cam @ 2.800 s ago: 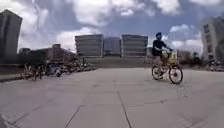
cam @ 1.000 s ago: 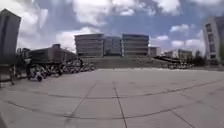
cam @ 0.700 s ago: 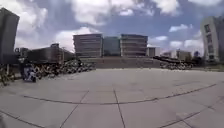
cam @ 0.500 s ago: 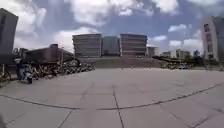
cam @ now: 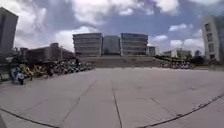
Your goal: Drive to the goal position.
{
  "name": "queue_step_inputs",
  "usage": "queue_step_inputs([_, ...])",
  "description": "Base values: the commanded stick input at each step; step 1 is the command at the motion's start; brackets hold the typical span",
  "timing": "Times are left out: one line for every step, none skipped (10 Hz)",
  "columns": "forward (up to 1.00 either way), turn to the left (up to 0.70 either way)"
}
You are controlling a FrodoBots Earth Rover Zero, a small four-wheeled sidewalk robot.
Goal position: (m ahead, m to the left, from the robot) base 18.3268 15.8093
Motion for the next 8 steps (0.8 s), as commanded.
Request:
queue_step_inputs([1.0, 0.0])
queue_step_inputs([1.0, 0.0])
queue_step_inputs([1.0, 0.0])
queue_step_inputs([1.0, 0.0])
queue_step_inputs([1.0, 0.0])
queue_step_inputs([1.0, 0.0])
queue_step_inputs([1.0, 0.0])
queue_step_inputs([1.0, 0.0])
